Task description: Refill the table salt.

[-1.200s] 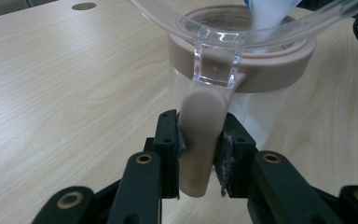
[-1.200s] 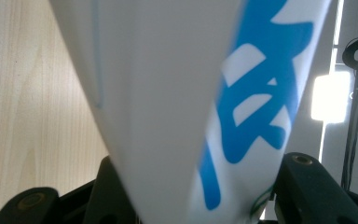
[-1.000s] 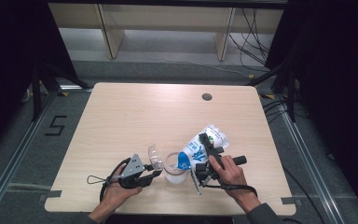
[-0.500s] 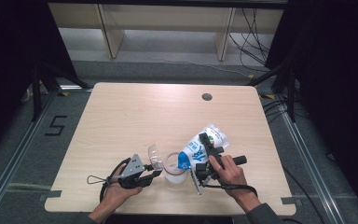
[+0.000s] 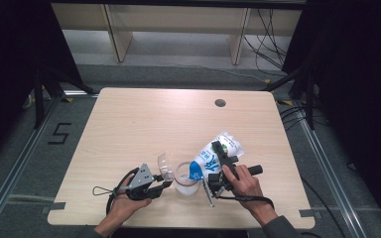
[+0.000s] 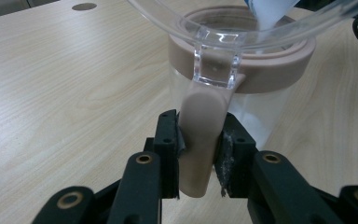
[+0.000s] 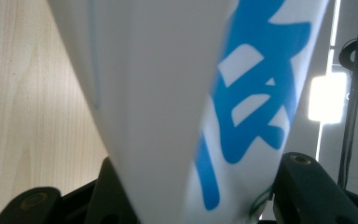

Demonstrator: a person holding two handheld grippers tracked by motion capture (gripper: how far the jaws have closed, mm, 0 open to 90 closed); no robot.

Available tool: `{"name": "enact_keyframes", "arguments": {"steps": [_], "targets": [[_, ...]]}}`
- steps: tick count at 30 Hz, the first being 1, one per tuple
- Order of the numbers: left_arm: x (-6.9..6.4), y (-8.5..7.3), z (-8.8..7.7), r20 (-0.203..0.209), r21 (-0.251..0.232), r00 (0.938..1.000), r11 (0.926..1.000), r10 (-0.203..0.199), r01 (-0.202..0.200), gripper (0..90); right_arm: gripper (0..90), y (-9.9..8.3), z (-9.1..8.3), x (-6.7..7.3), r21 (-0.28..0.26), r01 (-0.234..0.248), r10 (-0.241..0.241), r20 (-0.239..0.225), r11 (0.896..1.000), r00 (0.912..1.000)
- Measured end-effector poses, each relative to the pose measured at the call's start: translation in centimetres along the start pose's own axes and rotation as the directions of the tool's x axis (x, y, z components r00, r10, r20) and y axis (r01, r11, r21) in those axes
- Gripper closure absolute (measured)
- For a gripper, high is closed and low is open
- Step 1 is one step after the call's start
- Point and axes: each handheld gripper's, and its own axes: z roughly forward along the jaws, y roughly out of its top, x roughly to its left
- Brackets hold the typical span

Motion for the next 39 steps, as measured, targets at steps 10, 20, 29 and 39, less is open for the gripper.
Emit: {"name": "enact_keyframes", "arguments": {"steps": [10,20,29,39], "targets": [[0.04,0.01,-0.04,-0.002,0.005,1.0,1.0,0.006,-0.006,71.7,57.8,0.02,-0.01,-0.02,-0.001,0.003,-0.003,0.003,1.0,1.0],[-0.02,0.01,0.0,-0.001,-0.001,1.0,1.0,0.002,-0.002,71.7,58.2,-0.02,-0.03,-0.12,0.0,0.012,-0.012,0.009,1.0,0.9999],[-0.02,0.01,0.0,-0.001,0.0,1.0,1.0,0.002,-0.002,71.7,58.9,-0.01,-0.03,-0.15,-0.003,0.022,-0.021,0.013,1.0,0.9997],[0.04,0.02,-0.05,-0.003,0.004,1.0,1.0,0.006,-0.006,71.7,59.4,-0.03,0.03,-0.15,-0.002,0.017,-0.017,0.014,1.0,0.9998]]}}
